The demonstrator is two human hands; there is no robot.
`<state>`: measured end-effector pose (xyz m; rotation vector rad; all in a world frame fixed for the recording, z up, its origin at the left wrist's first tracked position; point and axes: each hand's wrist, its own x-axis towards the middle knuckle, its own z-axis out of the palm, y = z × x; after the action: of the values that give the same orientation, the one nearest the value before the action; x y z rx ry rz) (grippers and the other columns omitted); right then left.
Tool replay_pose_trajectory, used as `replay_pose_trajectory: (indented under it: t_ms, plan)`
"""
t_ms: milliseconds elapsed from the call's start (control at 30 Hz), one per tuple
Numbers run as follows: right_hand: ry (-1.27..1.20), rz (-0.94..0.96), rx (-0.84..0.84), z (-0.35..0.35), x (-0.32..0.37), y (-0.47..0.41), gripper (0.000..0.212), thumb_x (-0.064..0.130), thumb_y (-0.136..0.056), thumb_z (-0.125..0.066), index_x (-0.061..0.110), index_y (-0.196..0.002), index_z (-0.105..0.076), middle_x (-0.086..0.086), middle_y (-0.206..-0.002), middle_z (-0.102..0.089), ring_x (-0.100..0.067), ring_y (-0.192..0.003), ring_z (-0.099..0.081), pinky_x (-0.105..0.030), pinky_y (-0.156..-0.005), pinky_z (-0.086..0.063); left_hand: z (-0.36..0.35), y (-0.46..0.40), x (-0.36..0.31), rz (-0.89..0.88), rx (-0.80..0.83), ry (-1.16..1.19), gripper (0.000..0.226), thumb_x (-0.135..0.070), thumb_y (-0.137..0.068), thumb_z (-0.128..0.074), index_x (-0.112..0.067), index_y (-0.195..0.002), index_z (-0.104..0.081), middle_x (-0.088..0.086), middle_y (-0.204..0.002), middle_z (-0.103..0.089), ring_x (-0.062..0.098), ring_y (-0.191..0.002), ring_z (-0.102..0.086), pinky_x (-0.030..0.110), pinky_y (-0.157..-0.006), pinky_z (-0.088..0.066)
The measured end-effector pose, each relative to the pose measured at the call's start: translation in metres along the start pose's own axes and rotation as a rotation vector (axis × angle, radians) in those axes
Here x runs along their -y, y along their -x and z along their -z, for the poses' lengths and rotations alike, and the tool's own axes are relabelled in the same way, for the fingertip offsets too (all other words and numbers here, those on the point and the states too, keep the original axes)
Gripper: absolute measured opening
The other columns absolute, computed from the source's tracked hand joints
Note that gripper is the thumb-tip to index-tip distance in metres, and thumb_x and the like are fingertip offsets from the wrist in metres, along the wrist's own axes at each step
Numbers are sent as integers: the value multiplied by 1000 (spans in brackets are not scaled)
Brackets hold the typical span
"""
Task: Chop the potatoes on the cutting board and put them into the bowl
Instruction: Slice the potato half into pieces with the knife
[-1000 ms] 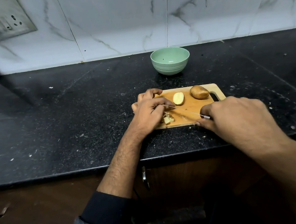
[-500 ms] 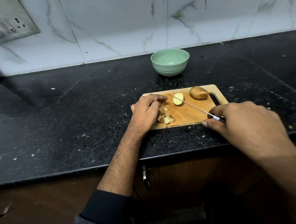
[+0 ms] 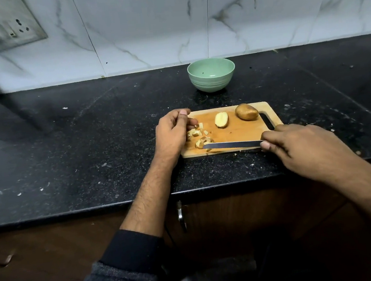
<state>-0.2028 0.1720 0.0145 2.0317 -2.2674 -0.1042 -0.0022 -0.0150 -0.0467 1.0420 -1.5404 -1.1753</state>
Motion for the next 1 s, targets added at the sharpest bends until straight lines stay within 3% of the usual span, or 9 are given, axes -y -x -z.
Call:
replay_pose_trajectory:
  t_ms: [167, 267, 333, 533, 733, 1000]
  plan:
    - [49, 9, -9, -14, -5, -14, 32, 52, -103, -20, 36, -98, -48, 13, -89, -50, -12, -90, -53, -35, -80, -48, 0, 0, 0, 14, -9, 22, 25, -32, -106, -47, -21, -111, -69, 1, -86, -78, 16, -83, -74, 37, -80, -59]
    - [48, 29, -46, -21, -6, -26, 31, 51, -104, -23, 35, -95, -48, 13, -84, -45, -11, -82, -47, -32, -71, -38, -1, -1, 1, 18, -14, 59, 26, -30, -107, -47, -17, -113, -68, 5, -85, -78, 22, -84, -75, 41, -84, -61]
    - [53, 44, -88, -22, -6, -36, 29, 51, -102, -22, 36, -90, -43, 13, -83, -42, -15, -87, -53, -33, -71, -36, -1, -2, 1, 28, -18, 88, 27, -28, -107, -47, -13, -114, -67, 8, -85, -78, 25, -84, -76, 44, -84, -61]
    - [79, 33, -137, -20, -8, -58, 38, 51, -102, -26, 30, -100, -58, 9, -88, -46, -22, -100, -61, -39, -80, -45, -1, 0, -1, 14, -42, 129, 29, -25, -107, -46, -5, -115, -66, 14, -87, -77, 28, -82, -76, 42, -82, -61]
    - [15, -56, -297, -15, -3, -41, 41, 49, -101, -28, 24, -102, -61, 2, -83, -54, -27, -88, -61, -34, -65, -40, 0, -2, -2, -18, -77, 118, 29, -27, -106, -48, -7, -111, -68, 11, -87, -77, 27, -81, -76, 44, -83, -61]
    - [17, 11, -141, -17, 26, -32, 36, 52, -103, -24, 34, -102, -56, 9, -88, -50, -17, -95, -59, -34, -70, -43, 5, 1, 0, -28, -169, 108, 28, -28, -105, -50, -8, -102, -71, 8, -85, -77, 25, -79, -75, 45, -79, -62]
